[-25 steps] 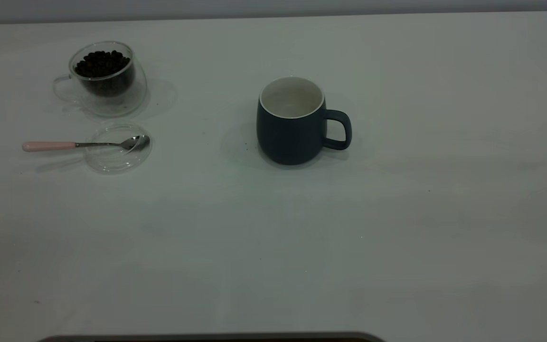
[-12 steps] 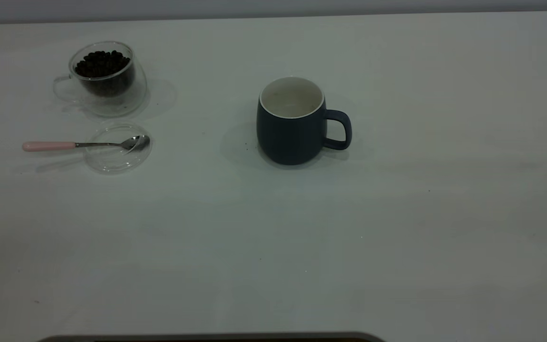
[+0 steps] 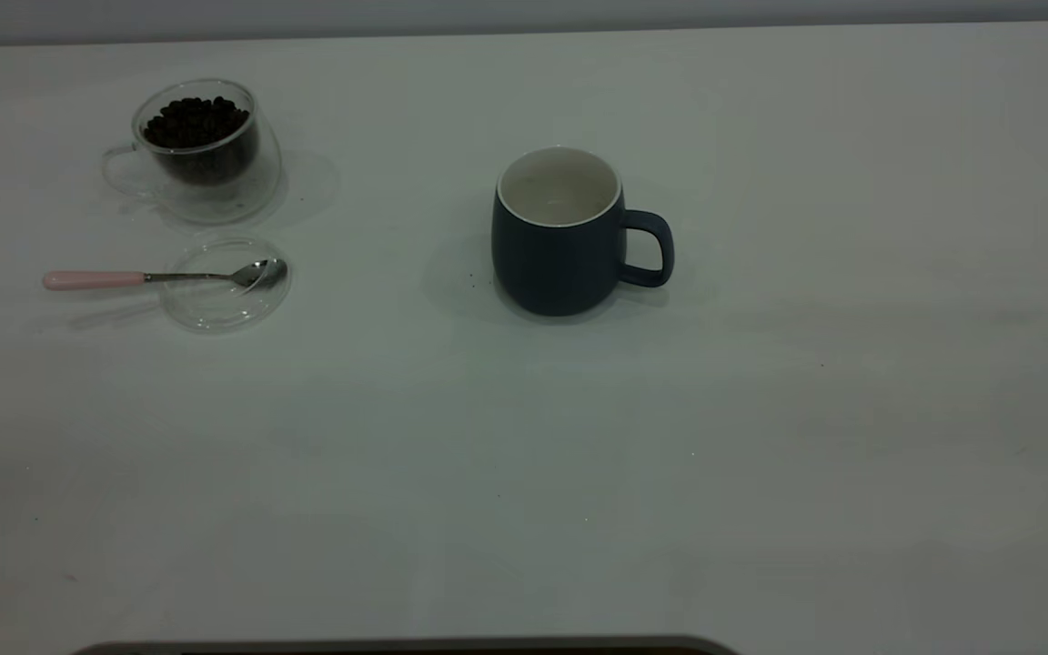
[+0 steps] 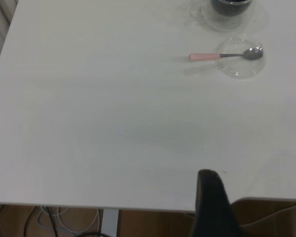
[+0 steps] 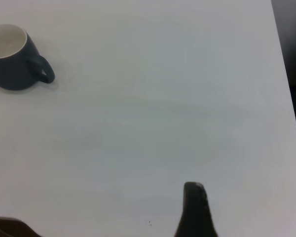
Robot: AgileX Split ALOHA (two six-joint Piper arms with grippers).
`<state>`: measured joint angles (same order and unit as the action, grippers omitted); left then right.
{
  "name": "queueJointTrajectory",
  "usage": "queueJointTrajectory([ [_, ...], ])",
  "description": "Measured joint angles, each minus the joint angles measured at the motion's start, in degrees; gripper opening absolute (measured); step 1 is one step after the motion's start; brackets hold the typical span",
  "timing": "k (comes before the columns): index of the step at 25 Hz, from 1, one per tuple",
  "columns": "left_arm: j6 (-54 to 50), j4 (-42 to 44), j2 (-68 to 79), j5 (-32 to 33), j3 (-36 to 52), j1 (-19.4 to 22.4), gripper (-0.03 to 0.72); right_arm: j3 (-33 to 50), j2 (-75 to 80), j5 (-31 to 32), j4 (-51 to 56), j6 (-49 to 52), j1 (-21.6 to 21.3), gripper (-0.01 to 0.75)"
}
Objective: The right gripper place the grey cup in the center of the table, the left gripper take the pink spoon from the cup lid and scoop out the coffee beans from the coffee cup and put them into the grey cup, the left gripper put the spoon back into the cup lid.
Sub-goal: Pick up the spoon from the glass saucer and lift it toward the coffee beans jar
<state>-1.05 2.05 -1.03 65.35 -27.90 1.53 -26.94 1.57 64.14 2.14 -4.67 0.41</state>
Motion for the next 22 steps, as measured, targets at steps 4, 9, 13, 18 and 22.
queueJointTrajectory([
  [4, 0.00, 0.00, 0.00, 0.00, 0.00, 0.00, 0.517, 0.00, 0.00, 0.00, 0.00, 0.00, 0.00, 0.591],
  [9, 0.00, 0.00, 0.00, 0.00, 0.00, 0.00, 0.517, 0.00, 0.00, 0.00, 0.00, 0.00, 0.00, 0.591],
  [13, -0.28, 0.00, 0.00, 0.00, 0.00, 0.00, 0.517, 0.00, 0.00, 0.00, 0.00, 0.00, 0.00, 0.588],
  [18, -3.09, 0.17, 2.44, -5.44, -1.69, 0.00, 0.532, 0.00, 0.00, 0.00, 0.00, 0.00, 0.00, 0.588],
  [22, -3.73, 0.17, 13.92, -12.94, -5.35, 0.00, 0.610, 0.00, 0.00, 0.00, 0.00, 0.00, 0.00, 0.588],
])
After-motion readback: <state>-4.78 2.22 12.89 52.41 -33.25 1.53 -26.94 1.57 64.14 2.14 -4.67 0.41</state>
